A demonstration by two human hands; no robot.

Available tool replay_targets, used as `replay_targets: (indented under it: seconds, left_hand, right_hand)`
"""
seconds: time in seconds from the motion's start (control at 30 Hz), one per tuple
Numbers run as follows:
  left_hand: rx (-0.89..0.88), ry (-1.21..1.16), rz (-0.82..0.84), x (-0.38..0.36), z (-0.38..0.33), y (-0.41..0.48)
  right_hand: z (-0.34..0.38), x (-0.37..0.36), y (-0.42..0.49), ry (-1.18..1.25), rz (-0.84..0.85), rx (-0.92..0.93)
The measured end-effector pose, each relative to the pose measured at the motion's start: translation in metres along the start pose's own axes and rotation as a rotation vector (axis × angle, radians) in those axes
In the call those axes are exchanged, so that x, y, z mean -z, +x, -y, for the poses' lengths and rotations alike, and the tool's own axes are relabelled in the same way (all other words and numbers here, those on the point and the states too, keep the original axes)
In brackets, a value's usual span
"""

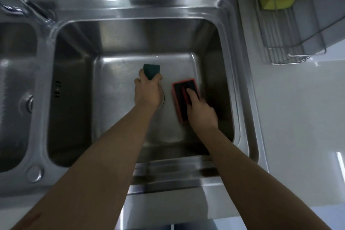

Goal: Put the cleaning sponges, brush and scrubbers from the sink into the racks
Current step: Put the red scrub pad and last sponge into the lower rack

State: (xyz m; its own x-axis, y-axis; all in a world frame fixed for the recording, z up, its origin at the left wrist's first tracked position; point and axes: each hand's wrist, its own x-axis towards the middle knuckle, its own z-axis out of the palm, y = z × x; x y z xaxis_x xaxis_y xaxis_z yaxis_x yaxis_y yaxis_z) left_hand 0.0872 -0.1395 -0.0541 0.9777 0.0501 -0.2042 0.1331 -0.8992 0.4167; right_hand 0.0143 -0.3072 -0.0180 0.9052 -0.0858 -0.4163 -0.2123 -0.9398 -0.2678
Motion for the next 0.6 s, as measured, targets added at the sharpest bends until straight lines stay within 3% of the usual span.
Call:
replay_targets:
  seconds: [0.27,0.6]
  left_hand:
    - [-0.054,-0.080,-0.108,0.056,-0.027,-0.048]
    - [-0.196,-0.071,-0.139,0.077,-0.112,-0.056]
  right_hand:
    - [0.005,0.066,-0.037,0.199,-0.150,0.099]
    - [-0.031,0.174,-0.039,0.337,-0.511,0.190]
